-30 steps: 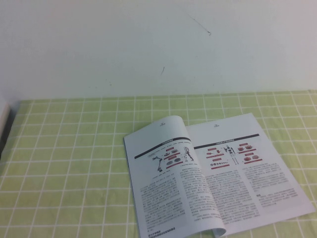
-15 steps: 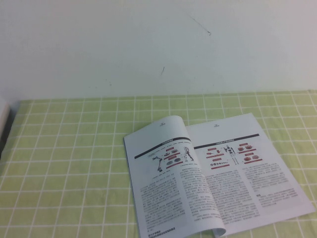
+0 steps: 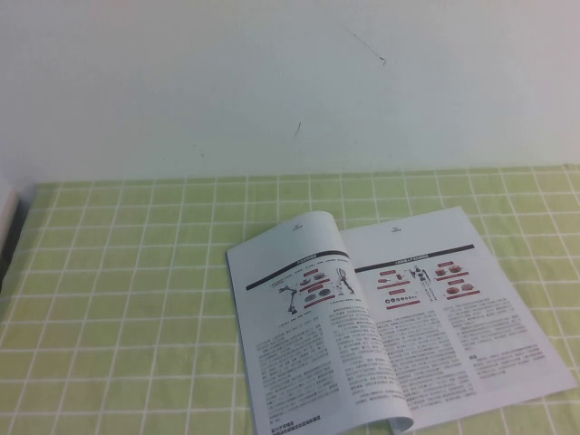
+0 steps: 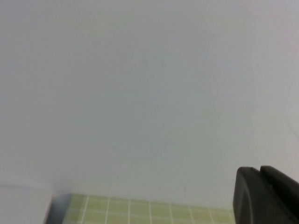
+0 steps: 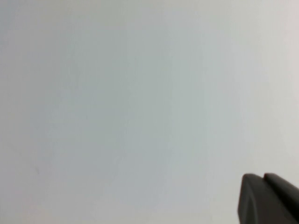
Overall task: Close book
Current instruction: 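Close the open booklet and leave it lying on the table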
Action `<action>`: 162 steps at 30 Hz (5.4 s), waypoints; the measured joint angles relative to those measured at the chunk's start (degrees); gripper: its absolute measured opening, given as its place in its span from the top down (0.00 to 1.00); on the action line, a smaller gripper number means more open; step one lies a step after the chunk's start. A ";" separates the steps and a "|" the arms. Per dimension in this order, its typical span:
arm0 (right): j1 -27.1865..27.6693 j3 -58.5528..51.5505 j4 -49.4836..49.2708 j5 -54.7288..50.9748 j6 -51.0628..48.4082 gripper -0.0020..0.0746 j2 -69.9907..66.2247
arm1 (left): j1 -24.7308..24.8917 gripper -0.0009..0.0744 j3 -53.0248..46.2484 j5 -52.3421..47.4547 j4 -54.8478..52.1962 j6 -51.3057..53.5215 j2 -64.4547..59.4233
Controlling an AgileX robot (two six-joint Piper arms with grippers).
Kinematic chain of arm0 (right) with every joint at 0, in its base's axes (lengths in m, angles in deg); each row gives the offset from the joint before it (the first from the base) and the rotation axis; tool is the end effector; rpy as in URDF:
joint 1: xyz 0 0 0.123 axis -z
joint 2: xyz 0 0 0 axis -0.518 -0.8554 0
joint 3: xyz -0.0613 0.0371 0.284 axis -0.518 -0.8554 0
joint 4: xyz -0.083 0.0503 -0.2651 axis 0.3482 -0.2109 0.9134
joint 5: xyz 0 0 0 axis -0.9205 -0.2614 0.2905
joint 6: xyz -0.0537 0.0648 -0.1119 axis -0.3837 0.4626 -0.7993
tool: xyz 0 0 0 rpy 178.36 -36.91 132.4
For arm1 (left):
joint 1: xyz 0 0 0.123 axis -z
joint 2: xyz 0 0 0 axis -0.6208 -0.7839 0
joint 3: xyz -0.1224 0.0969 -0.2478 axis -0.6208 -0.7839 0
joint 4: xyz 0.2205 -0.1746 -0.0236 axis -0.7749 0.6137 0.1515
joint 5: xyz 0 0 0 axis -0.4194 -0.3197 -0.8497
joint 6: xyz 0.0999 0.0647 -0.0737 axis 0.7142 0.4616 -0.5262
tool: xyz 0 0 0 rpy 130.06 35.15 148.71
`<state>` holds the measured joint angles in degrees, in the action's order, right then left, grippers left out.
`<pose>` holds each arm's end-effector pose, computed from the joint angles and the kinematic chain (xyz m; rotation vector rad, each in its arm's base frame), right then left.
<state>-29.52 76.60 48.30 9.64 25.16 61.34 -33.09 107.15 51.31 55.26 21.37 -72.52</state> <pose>0.0995 -0.0036 0.3703 -0.0727 1.2640 -0.1592 0.1001 -0.0062 0.3566 -0.1411 1.4346 -0.2766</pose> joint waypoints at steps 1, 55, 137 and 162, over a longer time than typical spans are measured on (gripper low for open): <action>0.00 1.20 0.25 -3.57 -0.53 0.98 -2.56 | 0.00 0.99 1.55 -1.80 0.00 0.36 -2.03; -10.42 25.93 -34.73 -21.56 -45.30 0.98 -98.67 | 17.61 0.99 19.24 1.02 52.18 50.54 -90.74; 1.21 1.70 -9.56 -31.25 -19.21 0.98 -13.79 | 32.47 0.99 15.14 -15.27 -26.18 -19.63 -46.02; 1.21 -3.38 -9.90 -35.96 -19.21 0.98 -7.35 | 32.47 0.99 1.52 1.96 -31.78 -20.59 -36.67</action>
<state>-28.31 73.21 38.40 -26.32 5.94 53.99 -0.62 108.67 53.27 23.48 0.78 -109.18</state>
